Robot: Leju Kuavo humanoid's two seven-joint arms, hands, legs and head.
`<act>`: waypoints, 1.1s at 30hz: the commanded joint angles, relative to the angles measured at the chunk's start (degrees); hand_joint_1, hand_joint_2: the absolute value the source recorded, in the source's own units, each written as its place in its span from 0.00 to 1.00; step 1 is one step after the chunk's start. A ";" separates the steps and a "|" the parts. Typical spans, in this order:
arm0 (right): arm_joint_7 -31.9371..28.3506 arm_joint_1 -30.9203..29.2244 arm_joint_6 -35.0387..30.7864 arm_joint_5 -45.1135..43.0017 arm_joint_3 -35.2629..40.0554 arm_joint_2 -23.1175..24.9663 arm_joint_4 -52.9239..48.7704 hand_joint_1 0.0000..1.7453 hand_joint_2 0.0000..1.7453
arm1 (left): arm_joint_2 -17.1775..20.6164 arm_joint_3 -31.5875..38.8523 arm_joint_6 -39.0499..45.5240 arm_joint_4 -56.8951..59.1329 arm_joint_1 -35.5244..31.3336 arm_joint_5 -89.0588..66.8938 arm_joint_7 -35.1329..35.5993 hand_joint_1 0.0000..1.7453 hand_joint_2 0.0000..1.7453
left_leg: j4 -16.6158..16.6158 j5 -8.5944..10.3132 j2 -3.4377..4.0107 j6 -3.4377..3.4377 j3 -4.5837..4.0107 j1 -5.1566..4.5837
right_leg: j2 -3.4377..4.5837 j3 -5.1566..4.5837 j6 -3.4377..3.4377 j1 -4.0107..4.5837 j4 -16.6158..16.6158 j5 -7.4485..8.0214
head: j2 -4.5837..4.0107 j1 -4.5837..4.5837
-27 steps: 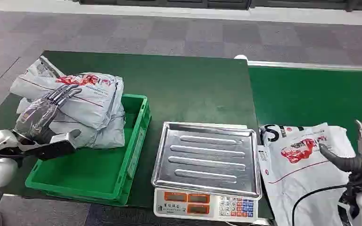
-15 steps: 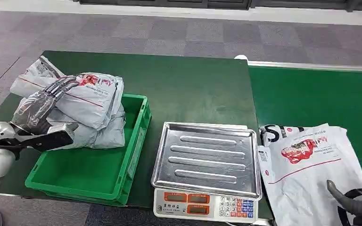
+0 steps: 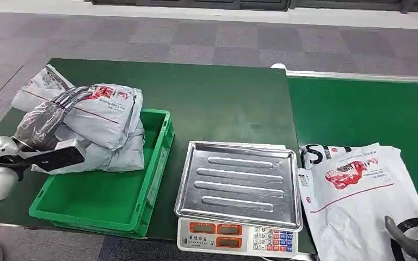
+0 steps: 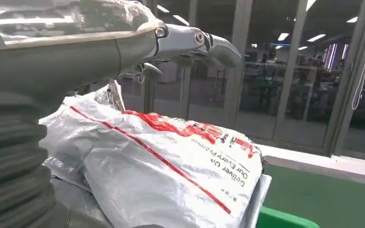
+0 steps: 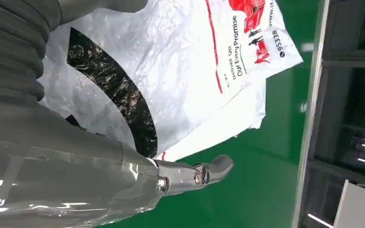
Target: Moved the parcel from conveyor to table for the left to box.
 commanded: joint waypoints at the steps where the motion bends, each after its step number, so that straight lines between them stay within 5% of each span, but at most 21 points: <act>1: 1.02 -1.11 1.76 1.80 -6.07 3.72 0.92 0.00 1.00 | -1.39 -3.91 -0.51 3.56 -3.51 0.15 0.29 0.00 1.00 | -0.14 0.00 -0.18 0.01 0.24 0.04 | -0.13 0.31 -0.01 0.04 -0.17 -0.04 | 0.00 0.00; 33: 3.13 -4.40 10.79 17.03 -7.54 3.70 8.40 0.00 1.00 | -3.22 -4.40 -1.26 3.57 -3.73 -1.43 1.38 0.00 1.00 | -0.13 -0.01 0.00 0.01 0.25 0.03 | 0.03 0.30 -0.04 0.03 -0.18 0.02 | 0.00 0.00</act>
